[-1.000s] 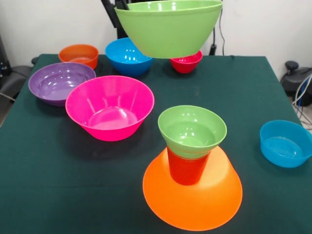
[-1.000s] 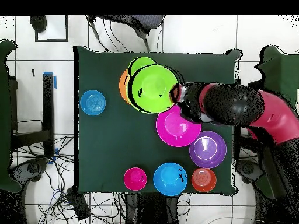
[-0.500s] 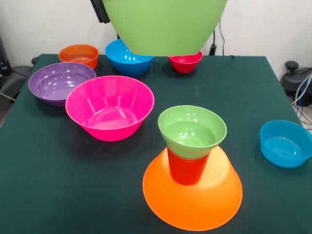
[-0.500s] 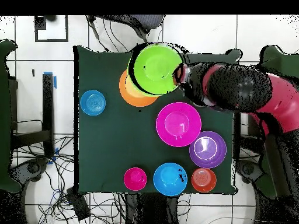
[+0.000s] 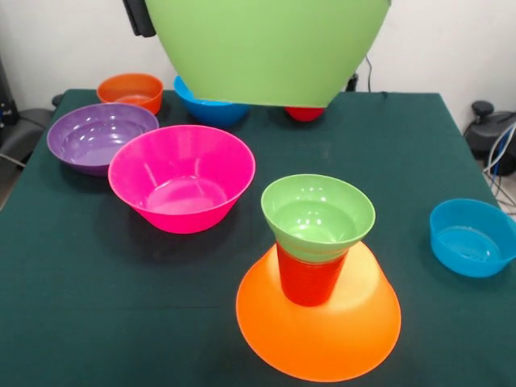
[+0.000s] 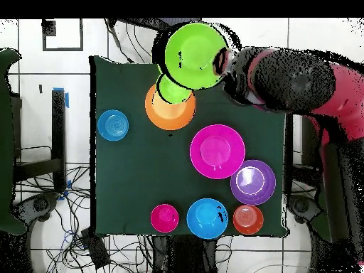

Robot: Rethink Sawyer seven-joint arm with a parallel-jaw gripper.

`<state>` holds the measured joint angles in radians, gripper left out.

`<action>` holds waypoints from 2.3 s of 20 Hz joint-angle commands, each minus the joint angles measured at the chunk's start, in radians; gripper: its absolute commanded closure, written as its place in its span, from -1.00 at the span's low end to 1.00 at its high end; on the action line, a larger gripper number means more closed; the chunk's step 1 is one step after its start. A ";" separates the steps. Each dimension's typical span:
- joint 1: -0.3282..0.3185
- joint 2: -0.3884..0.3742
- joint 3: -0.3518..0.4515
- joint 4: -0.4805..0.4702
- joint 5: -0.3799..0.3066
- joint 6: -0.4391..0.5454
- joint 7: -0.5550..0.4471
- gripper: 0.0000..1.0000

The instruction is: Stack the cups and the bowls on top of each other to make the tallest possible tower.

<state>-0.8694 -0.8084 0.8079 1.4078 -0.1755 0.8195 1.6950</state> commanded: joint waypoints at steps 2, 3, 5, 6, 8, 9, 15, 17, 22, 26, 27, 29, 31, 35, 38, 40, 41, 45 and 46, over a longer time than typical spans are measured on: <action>0.104 0.112 -0.133 -0.191 -0.069 0.078 0.060 1.00; 0.110 0.116 -0.139 -0.198 -0.065 0.080 0.059 1.00; 0.125 0.126 -0.152 -0.219 -0.060 0.082 0.065 1.00; 0.130 0.128 -0.156 -0.217 -0.056 0.077 0.067 1.00; 0.138 0.131 -0.163 -0.208 -0.048 0.063 0.070 1.00; 0.142 0.133 -0.167 -0.204 -0.047 0.061 0.070 1.00; 0.173 0.144 -0.201 -0.187 -0.057 0.042 0.079 1.00; 0.176 0.146 -0.205 -0.182 -0.047 0.040 0.075 1.00; 0.169 0.162 -0.186 -0.171 0.002 0.077 0.052 1.00; 0.166 0.166 -0.176 -0.154 0.019 0.064 0.053 1.00; 0.167 0.166 -0.177 -0.149 0.020 0.067 0.051 1.00; 0.163 0.159 -0.175 -0.112 0.013 0.017 0.049 1.00; 0.156 0.152 -0.169 -0.073 0.009 -0.026 0.047 1.00; 0.141 0.147 -0.152 -0.041 0.016 -0.053 0.041 1.00; 0.132 0.153 -0.136 -0.020 0.026 -0.069 0.037 1.00; 0.127 0.163 -0.119 -0.014 0.040 -0.061 0.026 1.00; 0.125 0.167 -0.116 -0.014 0.043 -0.058 0.022 1.00; 0.110 0.172 -0.092 -0.003 0.061 -0.050 -0.001 1.00; 0.103 0.174 -0.081 0.006 0.066 -0.052 -0.009 1.00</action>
<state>-0.7525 -0.6620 0.6877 1.3138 -0.1423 0.7991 1.6950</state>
